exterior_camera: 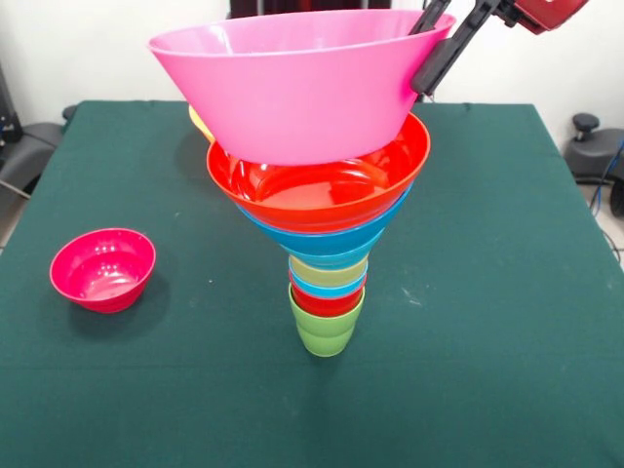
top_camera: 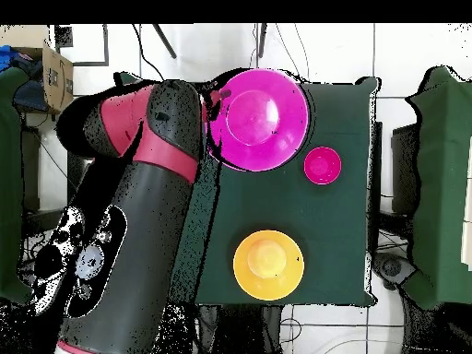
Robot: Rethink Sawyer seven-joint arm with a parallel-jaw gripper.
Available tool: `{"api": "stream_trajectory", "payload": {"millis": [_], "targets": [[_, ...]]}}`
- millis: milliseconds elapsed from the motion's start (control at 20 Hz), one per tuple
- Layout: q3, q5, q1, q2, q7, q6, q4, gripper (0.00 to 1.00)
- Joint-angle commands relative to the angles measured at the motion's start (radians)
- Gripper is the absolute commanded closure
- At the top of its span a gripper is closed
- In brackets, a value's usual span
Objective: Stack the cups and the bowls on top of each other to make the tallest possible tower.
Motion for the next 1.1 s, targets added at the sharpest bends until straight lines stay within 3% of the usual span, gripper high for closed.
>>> {"api": "stream_trajectory", "payload": {"millis": [50, 1100], "targets": [[0.137, -0.041, -0.010, 0.041, -0.120, 0.135, 0.036, 1.00], [0.155, -0.055, -0.002, 0.030, -0.128, 0.120, 0.082, 1.00]]}}
